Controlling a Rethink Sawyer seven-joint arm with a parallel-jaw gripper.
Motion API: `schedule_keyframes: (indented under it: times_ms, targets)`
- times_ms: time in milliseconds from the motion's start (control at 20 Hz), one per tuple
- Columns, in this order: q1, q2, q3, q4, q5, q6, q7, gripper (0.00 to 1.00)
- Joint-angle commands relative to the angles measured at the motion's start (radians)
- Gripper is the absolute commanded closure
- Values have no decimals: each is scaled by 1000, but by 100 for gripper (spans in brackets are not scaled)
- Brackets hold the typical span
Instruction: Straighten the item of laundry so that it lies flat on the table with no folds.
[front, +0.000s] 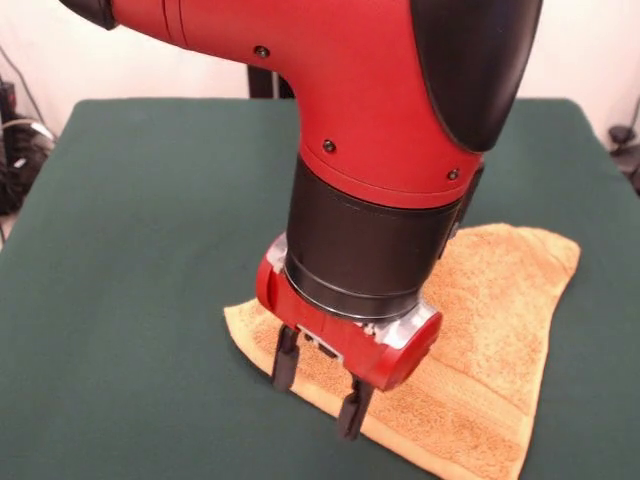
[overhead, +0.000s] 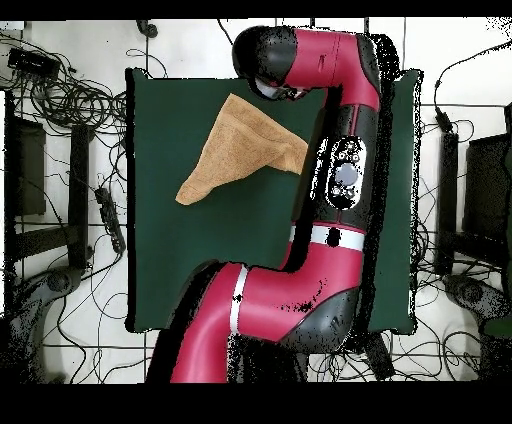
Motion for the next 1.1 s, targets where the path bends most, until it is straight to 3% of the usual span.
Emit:
schedule_keyframes:
  times_ms: [50, 1100]
  targets:
    - [50, 49, 51, 85, 47, 59, -190, 0]
    - [117, 185, 38, 50, 73, -109, 30, 0]
